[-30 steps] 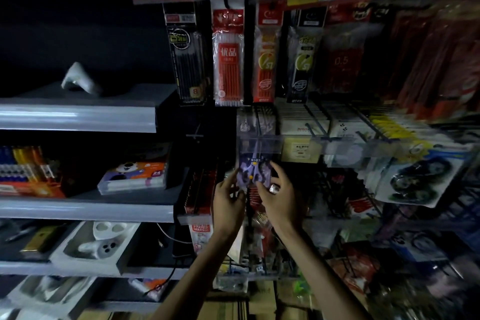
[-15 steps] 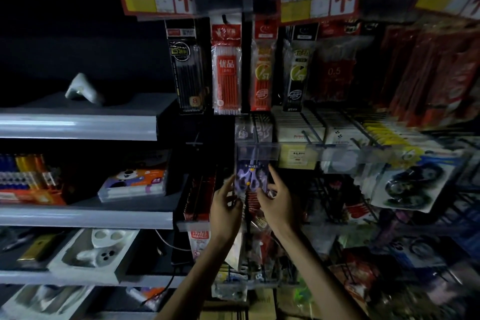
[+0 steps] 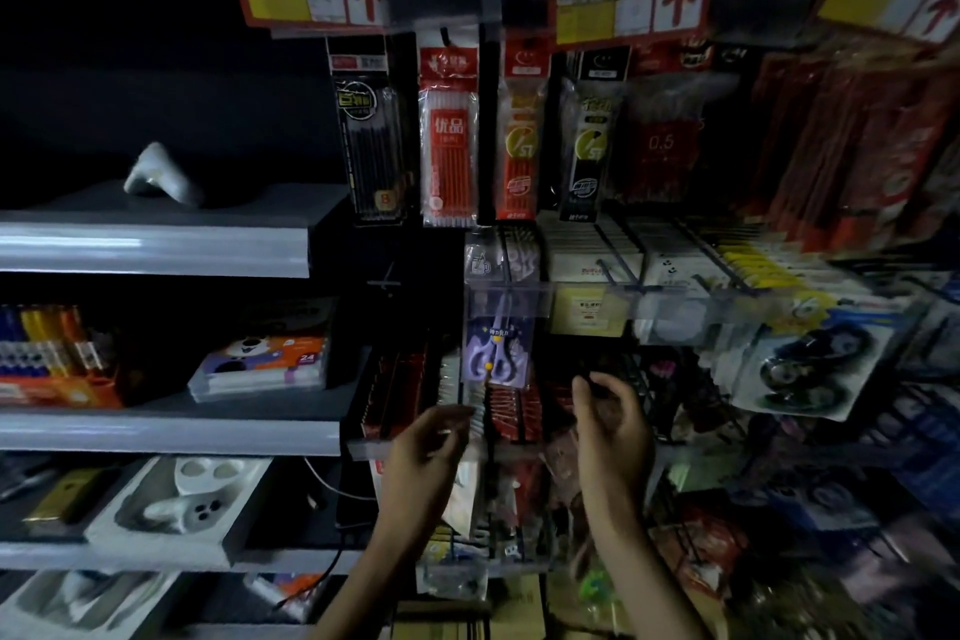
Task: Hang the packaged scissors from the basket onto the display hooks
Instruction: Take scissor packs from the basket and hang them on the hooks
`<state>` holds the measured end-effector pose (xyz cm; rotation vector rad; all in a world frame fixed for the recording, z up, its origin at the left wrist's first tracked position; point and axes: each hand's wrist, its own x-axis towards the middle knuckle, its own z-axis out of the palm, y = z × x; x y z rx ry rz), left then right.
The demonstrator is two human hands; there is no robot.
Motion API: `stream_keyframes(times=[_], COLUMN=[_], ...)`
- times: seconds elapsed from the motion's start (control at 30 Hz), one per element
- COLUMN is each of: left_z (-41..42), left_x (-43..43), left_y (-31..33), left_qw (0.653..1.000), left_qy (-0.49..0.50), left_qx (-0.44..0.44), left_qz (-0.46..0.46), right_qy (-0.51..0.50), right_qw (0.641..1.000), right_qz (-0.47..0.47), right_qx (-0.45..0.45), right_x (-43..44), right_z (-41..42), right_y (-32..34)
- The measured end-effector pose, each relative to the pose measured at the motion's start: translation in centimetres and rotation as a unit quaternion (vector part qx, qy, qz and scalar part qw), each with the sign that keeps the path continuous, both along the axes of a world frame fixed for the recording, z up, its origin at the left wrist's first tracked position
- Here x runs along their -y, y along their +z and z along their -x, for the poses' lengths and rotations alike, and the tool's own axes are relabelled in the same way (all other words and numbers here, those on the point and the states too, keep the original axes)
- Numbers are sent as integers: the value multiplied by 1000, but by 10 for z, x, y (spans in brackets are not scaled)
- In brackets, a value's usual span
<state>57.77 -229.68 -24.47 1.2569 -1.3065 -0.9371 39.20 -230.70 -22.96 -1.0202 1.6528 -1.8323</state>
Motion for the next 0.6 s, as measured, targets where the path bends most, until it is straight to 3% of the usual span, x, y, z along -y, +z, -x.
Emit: stream_keyframes(times=[0.1,0.23,0.43,0.6], left_z=[14,33,37,28], left_x=[-33,-59,-65,-64], left_y=[16,19,2,8], left_qw=[995,982,983,990], left_qy=[-93,-179,-173,-140], left_qx=[-17,-20,34,2], left_qz=[-41,-60,-46,-27], right_qy=[23,47,64,131], right_qw=[994,981,973,956], right_qz=[7,-20,-48,-123], right_qx=[110,186,216,234], right_x=[-4,-11,-22,-28], right_z=[2,-5,-18,-16], right_y=[5,5,1,-1])
